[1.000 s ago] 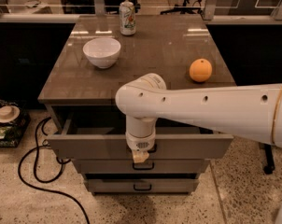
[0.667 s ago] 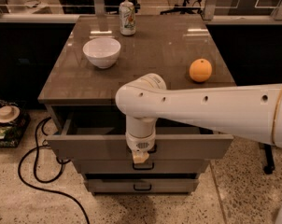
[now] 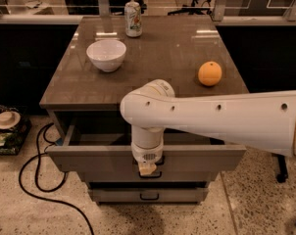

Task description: Open top drawer

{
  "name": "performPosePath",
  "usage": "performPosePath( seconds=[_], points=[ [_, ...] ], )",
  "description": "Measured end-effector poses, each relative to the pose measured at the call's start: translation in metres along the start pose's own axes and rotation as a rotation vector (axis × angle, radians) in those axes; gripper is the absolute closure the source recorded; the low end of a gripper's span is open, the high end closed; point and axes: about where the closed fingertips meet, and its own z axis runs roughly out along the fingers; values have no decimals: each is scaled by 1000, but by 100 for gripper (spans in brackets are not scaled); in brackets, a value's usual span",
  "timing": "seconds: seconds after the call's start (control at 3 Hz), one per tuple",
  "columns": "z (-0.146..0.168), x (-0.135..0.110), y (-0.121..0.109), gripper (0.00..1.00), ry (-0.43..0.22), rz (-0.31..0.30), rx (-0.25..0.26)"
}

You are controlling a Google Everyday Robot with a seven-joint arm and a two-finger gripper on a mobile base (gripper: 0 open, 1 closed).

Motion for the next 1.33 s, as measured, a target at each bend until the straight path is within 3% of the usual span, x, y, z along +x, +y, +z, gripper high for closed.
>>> performPosePath(
  seconds=[1.0, 1.33],
  points=[
    [0, -2, 9, 100, 9, -4, 26],
    [0, -6, 20, 100, 24, -6, 63]
  ],
)
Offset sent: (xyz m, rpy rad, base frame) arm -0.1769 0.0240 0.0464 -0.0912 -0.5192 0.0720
